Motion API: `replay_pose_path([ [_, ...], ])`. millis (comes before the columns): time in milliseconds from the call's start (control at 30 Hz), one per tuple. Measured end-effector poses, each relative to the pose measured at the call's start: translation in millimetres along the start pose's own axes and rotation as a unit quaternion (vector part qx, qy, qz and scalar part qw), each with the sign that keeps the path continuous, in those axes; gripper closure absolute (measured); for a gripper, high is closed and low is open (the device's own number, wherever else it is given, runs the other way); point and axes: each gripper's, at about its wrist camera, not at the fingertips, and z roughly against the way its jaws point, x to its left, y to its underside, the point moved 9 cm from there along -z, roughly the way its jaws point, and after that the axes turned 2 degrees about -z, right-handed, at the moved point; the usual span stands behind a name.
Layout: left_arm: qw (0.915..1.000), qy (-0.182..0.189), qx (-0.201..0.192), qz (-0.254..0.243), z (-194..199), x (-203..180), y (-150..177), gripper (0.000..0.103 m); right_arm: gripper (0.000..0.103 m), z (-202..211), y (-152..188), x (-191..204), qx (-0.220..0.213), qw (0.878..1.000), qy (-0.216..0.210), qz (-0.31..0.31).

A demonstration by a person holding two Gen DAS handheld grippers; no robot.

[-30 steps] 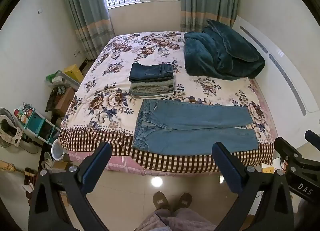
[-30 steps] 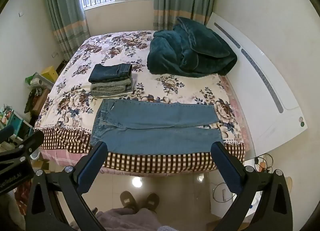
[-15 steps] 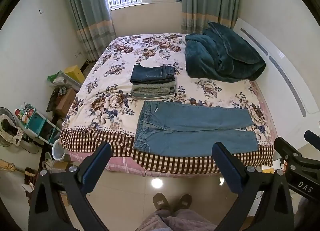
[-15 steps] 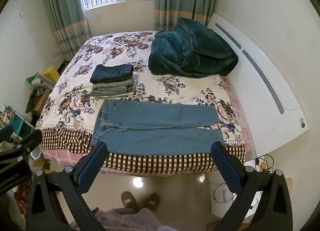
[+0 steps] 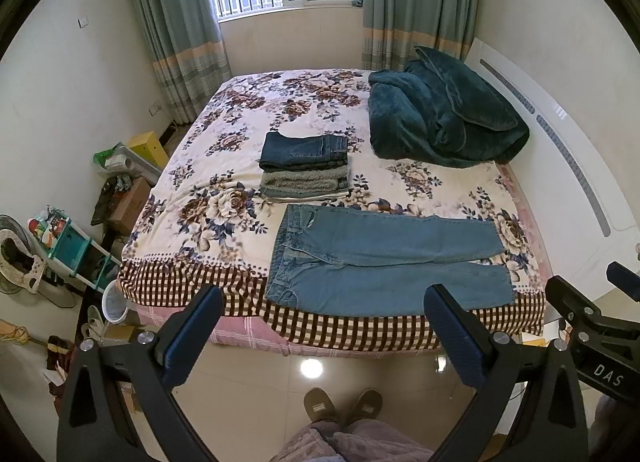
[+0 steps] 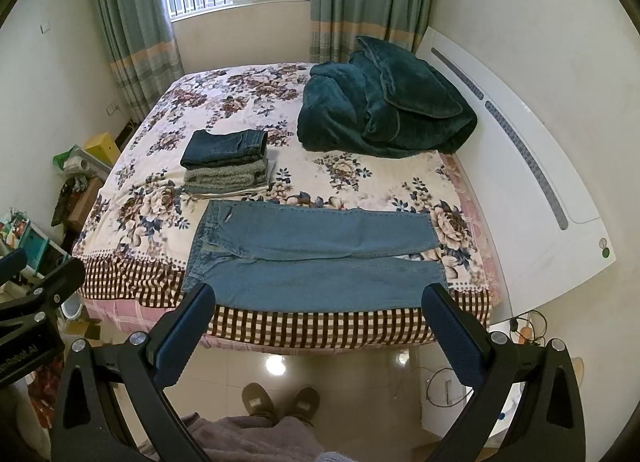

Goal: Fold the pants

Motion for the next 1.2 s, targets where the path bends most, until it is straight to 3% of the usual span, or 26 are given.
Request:
replay_pose_path([
  [1200,1.0000,0.008,0.003,0.004,-1,-17,-10,0.000,0.000,0,-6,-2,0.001,1.000,-0.001,0.000],
])
